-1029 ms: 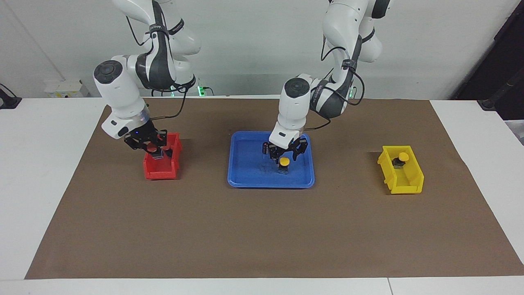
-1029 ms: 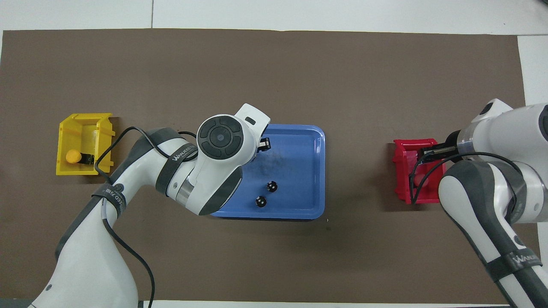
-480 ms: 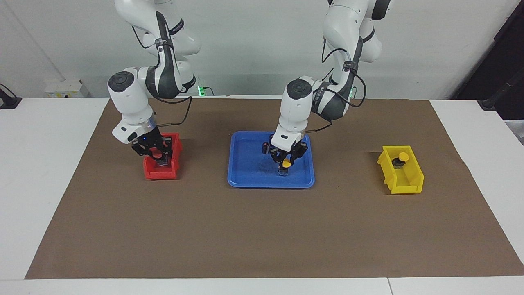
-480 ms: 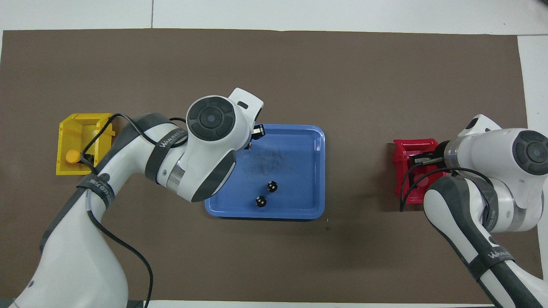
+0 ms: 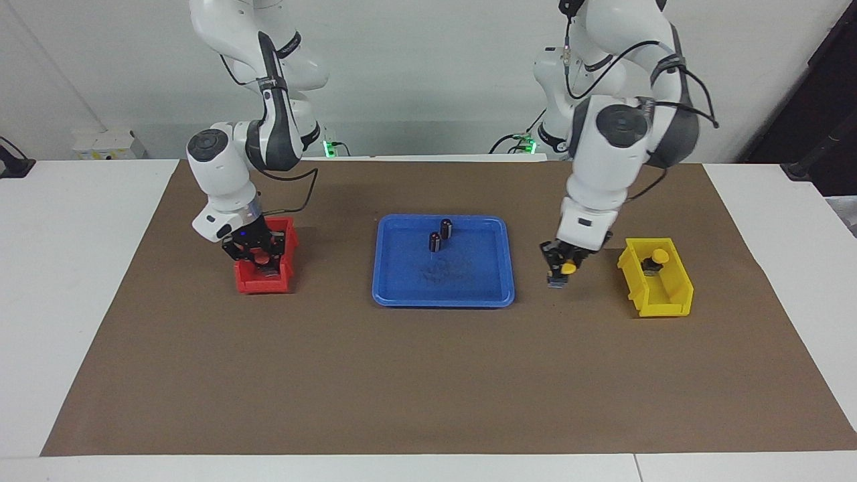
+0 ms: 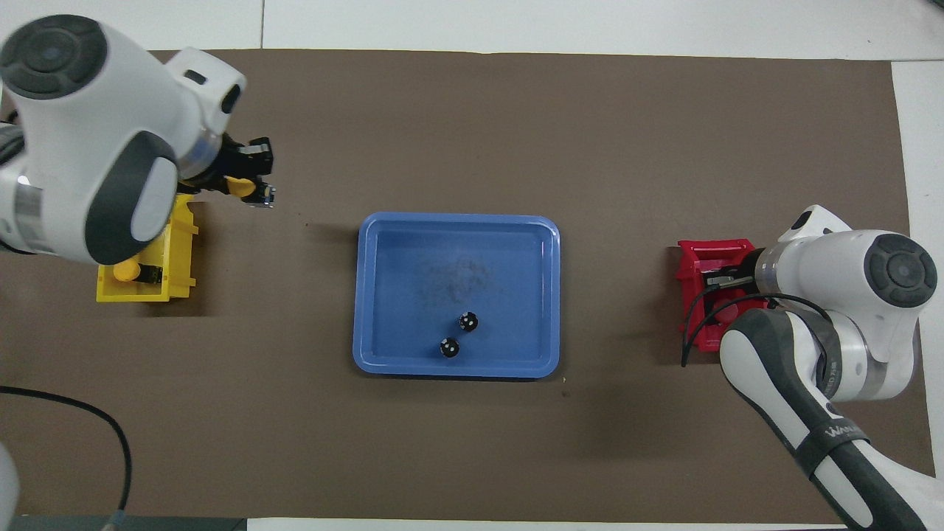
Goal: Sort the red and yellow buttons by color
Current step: 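Release the yellow button in the bin while the right gripper withdraws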
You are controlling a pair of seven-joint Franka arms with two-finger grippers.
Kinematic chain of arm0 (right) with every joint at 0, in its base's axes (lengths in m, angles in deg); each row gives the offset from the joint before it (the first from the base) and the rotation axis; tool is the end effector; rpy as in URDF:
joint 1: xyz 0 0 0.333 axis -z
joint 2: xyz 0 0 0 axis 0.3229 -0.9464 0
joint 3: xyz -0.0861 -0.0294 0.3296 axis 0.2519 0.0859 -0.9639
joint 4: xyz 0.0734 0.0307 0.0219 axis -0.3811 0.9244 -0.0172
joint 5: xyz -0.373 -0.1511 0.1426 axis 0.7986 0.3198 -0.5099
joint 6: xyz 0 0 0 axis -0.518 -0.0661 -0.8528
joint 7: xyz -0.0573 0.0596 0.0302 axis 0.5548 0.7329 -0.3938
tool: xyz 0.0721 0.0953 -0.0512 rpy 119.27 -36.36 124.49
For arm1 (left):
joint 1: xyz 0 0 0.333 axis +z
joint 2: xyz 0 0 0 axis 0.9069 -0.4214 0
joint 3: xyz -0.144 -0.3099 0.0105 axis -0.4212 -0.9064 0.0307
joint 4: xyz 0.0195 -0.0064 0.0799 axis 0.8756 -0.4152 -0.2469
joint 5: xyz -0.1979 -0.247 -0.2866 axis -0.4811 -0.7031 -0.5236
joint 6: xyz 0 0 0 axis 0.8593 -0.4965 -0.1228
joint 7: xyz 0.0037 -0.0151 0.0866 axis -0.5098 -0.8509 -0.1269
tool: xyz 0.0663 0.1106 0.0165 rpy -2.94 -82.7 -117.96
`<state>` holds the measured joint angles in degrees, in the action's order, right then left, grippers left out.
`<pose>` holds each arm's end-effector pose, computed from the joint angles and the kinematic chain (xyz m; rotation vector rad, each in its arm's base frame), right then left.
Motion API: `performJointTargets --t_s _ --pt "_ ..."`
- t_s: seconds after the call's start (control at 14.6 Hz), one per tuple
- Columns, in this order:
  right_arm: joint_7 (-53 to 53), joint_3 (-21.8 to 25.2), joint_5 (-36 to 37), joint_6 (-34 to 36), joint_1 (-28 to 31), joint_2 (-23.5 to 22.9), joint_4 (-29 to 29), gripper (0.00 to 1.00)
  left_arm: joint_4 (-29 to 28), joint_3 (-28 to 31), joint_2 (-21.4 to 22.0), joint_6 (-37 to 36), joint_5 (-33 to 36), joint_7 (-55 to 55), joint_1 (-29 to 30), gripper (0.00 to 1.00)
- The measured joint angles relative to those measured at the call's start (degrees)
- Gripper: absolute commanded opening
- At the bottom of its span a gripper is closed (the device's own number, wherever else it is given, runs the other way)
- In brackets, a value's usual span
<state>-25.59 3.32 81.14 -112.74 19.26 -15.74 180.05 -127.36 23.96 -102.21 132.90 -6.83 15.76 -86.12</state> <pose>0.5317 -0.0003 0.3059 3.1291 0.1957 0.1338 0.6640 -0.1402 0.4774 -3.0710 -0.2761 -0.0771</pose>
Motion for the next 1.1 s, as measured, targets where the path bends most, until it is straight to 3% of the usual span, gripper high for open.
performJointTargets --t_s 0.27,0.69,0.82,1.1 --pt "-0.01 -0.03 -0.01 3.34 0.0 -0.17 -2.07 0.73 -0.15 0.13 -0.01 0.01 0.0 -14.47 10.37 0.01" --pt "-1.96 0.23 0.03 17.23 0.09 0.41 -10.89 0.8 -5.18 0.07 0.76 4.55 0.0 -17.83 12.72 0.01" --pt "-2.26 0.33 0.05 24.06 0.72 1.76 -14.63 0.99 -8.44 0.07 1.76 7.28 0.0 -18.0 13.75 0.01" --pt "-2.26 0.5 0.09 42.51 2.48 6.5 -26.75 1.0 -17.06 0.05 4.15 15.75 0.0 -18.28 15.13 0.01"
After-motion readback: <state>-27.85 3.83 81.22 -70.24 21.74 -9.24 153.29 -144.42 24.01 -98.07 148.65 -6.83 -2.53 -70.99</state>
